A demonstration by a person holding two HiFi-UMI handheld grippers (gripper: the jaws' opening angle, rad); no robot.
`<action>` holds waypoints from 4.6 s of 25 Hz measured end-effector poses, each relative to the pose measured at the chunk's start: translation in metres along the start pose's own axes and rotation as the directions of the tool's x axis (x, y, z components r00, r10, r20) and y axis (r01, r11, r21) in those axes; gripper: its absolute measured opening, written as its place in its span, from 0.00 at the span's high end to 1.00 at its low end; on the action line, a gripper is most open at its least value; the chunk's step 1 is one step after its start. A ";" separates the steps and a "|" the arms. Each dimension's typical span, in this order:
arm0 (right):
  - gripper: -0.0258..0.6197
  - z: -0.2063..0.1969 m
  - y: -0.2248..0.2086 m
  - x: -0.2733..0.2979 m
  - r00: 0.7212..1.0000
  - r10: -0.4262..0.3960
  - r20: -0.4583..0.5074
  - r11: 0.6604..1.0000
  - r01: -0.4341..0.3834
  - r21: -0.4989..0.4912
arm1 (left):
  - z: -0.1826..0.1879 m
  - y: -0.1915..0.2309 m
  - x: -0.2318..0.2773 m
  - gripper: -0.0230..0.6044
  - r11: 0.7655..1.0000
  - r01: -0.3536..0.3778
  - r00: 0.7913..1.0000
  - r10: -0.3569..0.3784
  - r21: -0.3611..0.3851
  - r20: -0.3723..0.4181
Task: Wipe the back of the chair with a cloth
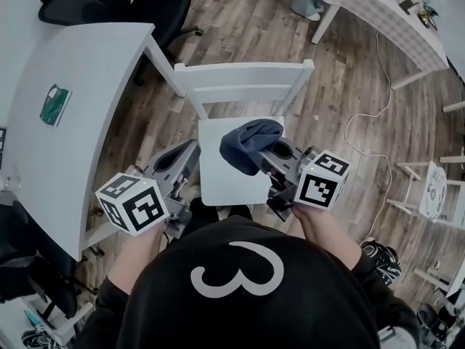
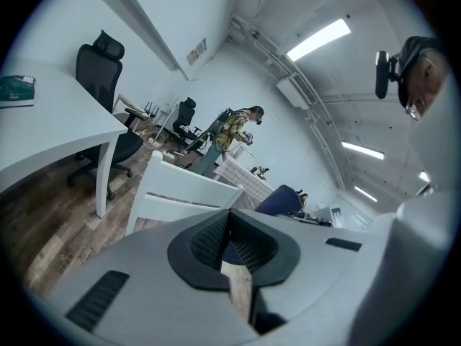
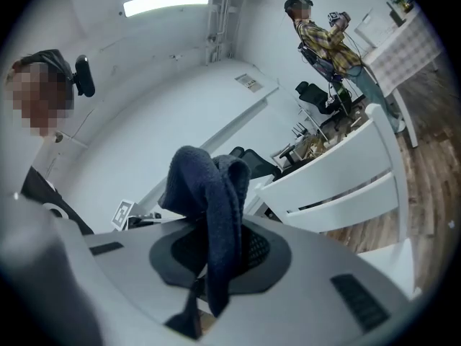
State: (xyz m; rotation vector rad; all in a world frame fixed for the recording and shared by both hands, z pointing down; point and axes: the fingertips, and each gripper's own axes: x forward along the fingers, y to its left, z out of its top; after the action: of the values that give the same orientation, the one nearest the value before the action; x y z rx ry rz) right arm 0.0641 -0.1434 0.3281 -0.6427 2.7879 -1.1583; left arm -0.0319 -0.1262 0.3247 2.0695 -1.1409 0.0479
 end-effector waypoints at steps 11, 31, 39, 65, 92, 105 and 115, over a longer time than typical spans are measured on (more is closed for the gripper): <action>0.88 0.003 -0.015 0.058 0.997 -0.069 -0.020 0.998 0.069 0.000 | 0.019 0.055 0.006 0.94 0.999 0.032 0.999 -0.033 -0.041 -0.018; 0.88 0.006 -0.084 0.168 0.967 -0.251 -0.048 0.967 0.248 -0.066 | 0.067 0.150 0.012 0.94 0.996 0.060 0.994 -0.065 -0.068 -0.084; 0.88 -0.004 -0.118 0.186 0.930 -0.364 -0.040 0.925 0.356 -0.135 | 0.066 0.162 0.019 0.94 0.995 0.085 0.986 -0.090 -0.045 -0.139; 0.88 -0.008 -0.134 0.208 0.873 -0.487 0.039 0.858 0.486 -0.169 | 0.053 0.164 0.017 0.94 0.996 0.072 0.983 -0.080 -0.056 -0.163; 0.88 0.018 -0.177 0.128 0.848 -0.526 0.064 0.829 0.528 -0.185 | 0.006 0.109 0.036 0.94 0.997 0.040 0.983 -0.050 -0.059 -0.177; 0.88 0.040 -0.216 0.056 0.813 -0.577 0.080 0.793 0.581 -0.183 | -0.005 0.068 0.050 0.94 0.997 0.014 0.991 -0.023 -0.070 -0.129; 0.88 0.059 -0.246 -0.008 0.779 -0.618 0.111 0.759 0.627 -0.174 | -0.006 0.048 0.055 0.94 0.999 0.008 0.996 -0.012 -0.051 -0.083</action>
State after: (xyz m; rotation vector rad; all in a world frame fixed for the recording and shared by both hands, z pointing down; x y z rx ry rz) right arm 0.1709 -0.3355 0.4544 -1.6988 2.7345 -0.8883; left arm -0.0323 -0.1764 0.3780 2.0091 -1.0707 0.0987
